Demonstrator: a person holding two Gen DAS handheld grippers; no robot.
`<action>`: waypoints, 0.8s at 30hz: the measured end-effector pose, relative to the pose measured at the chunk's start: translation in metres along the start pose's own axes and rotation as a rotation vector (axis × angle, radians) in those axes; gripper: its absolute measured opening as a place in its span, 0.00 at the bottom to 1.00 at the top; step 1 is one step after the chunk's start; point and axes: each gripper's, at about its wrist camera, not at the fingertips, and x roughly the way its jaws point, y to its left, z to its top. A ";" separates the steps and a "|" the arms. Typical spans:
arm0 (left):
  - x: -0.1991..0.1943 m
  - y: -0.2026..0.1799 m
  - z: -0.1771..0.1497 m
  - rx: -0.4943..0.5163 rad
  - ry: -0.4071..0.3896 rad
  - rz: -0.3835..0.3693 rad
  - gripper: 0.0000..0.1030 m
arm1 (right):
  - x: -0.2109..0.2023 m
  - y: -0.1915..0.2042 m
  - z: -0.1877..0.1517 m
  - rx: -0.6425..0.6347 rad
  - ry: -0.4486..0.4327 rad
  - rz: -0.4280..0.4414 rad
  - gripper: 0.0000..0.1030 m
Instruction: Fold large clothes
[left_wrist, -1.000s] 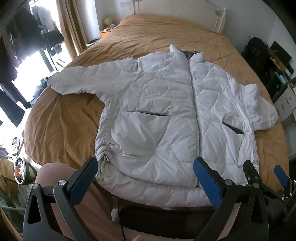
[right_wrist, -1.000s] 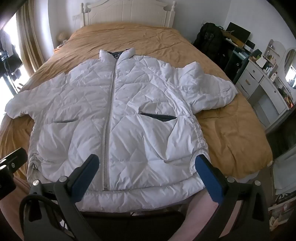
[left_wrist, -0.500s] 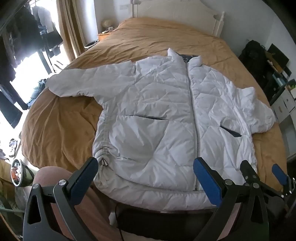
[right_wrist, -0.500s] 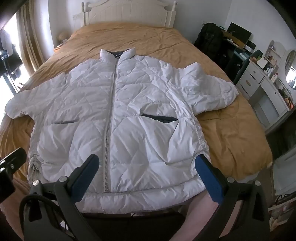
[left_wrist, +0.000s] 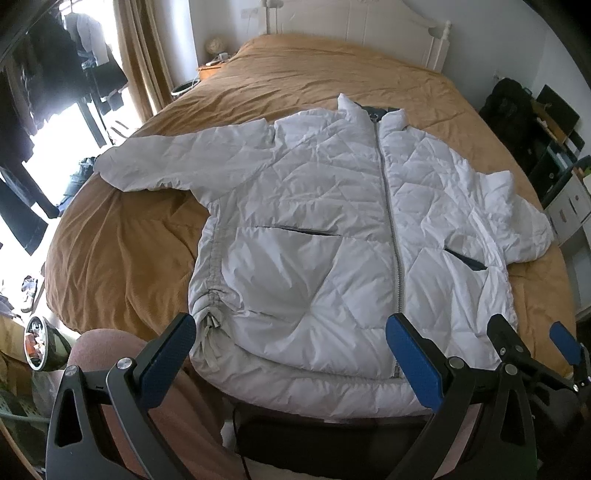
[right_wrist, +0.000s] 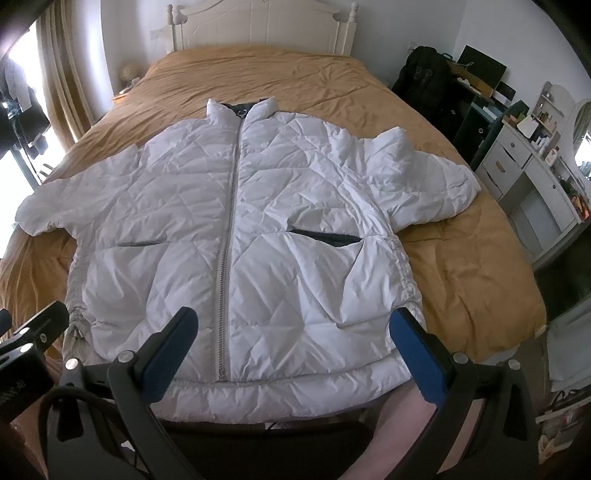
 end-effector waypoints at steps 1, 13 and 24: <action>0.000 0.000 0.000 0.000 0.001 0.002 1.00 | 0.000 0.000 0.000 0.002 -0.001 0.000 1.00; 0.005 0.001 -0.002 -0.006 0.017 -0.011 1.00 | 0.000 0.001 0.000 -0.005 0.021 0.028 1.00; 0.010 0.005 -0.004 -0.017 0.024 -0.011 1.00 | 0.002 0.002 0.000 -0.016 0.027 0.036 1.00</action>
